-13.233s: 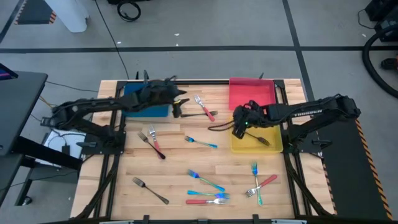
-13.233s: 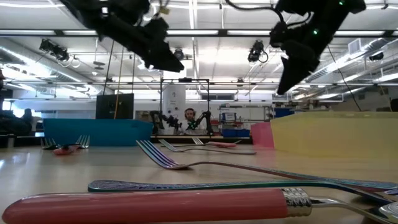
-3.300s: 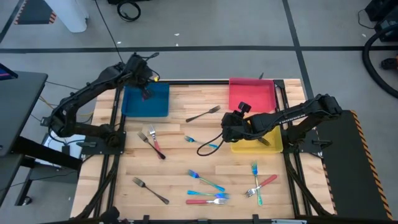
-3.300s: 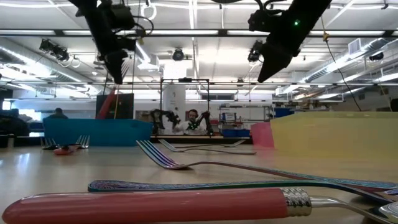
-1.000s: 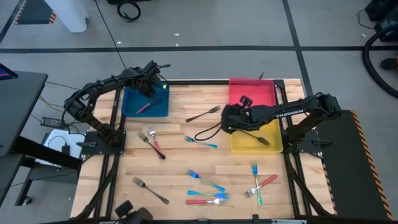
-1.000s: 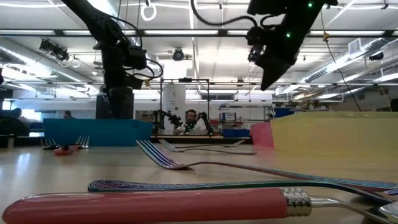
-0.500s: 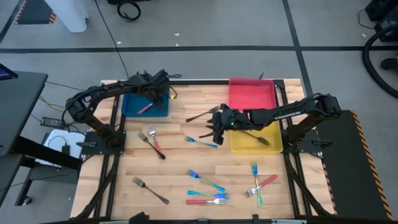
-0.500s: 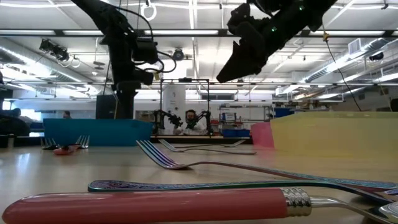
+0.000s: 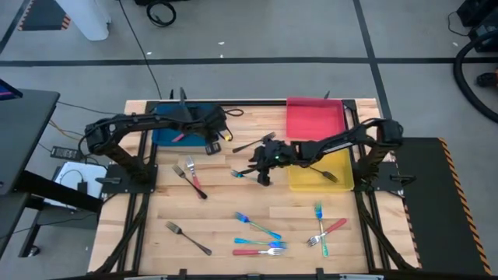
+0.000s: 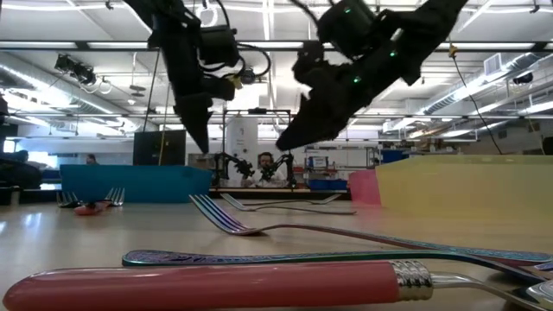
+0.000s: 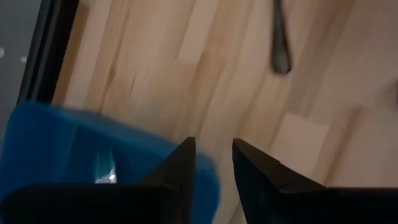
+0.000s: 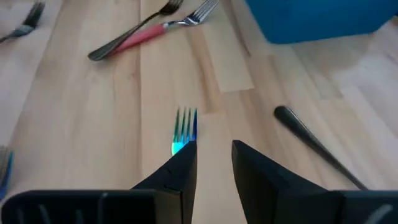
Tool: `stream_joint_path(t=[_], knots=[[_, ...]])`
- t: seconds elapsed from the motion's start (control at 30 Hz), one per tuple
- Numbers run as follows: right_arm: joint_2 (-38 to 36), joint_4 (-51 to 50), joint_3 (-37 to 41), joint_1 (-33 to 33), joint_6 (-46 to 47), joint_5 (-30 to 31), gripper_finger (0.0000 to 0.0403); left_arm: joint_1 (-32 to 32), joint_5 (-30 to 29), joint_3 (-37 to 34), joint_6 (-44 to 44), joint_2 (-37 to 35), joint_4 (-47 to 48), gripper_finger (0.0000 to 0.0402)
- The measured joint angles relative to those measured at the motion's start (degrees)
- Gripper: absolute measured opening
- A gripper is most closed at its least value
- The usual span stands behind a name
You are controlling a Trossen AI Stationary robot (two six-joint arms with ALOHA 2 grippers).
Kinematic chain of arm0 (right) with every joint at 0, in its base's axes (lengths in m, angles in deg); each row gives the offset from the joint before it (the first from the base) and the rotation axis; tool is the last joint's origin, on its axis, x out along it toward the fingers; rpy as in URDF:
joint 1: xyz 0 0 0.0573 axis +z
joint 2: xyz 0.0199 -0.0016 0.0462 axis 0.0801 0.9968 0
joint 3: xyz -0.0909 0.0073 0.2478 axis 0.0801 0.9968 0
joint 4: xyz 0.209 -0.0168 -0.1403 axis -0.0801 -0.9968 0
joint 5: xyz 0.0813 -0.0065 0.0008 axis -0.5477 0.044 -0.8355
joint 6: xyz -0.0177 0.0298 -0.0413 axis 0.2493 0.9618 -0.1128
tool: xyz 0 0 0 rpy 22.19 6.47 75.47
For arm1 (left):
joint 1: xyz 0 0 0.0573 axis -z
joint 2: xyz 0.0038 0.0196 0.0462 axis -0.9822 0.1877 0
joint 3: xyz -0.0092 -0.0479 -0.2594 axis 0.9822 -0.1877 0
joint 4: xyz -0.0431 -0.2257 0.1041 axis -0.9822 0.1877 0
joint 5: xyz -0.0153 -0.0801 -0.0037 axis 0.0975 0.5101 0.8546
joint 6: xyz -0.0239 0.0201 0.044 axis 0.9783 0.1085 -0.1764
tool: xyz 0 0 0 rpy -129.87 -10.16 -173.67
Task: Sort silverware by color (type)
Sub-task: Put the blue fork into the red bin
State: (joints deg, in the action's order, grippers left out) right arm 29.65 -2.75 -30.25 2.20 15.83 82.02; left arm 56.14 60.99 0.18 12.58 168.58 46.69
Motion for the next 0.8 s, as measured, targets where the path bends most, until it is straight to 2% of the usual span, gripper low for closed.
stream_joint_path(t=[0.27,0.4,0.53,0.67,0.8], knots=[[8.8,-5.1,-6.6,0.8,-0.3,-5.4,0.0108,3.9,0.0,0.0,1.1,0.0,-8.6,0.0105],[11.3,-6.0,-8.6,1.8,-0.5,-7.7,0.0108,4.3,0.0,0.0,0.1,0.0,-9.6,0.0105],[12.2,-8.4,-9.8,2.5,-0.7,-4.4,0.0108,4.3,0.0,0.0,-0.3,0.0,-9.5,0.0105],[13.1,-9.6,-10.0,2.9,0.0,-3.7,0.0108,4.3,0.0,0.0,-0.3,0.0,-9.9,0.0105],[13.0,-11.1,-10.1,3.2,0.6,1.0,0.0108,4.3,0.0,0.0,-0.3,0.0,-10.3,0.0105]])
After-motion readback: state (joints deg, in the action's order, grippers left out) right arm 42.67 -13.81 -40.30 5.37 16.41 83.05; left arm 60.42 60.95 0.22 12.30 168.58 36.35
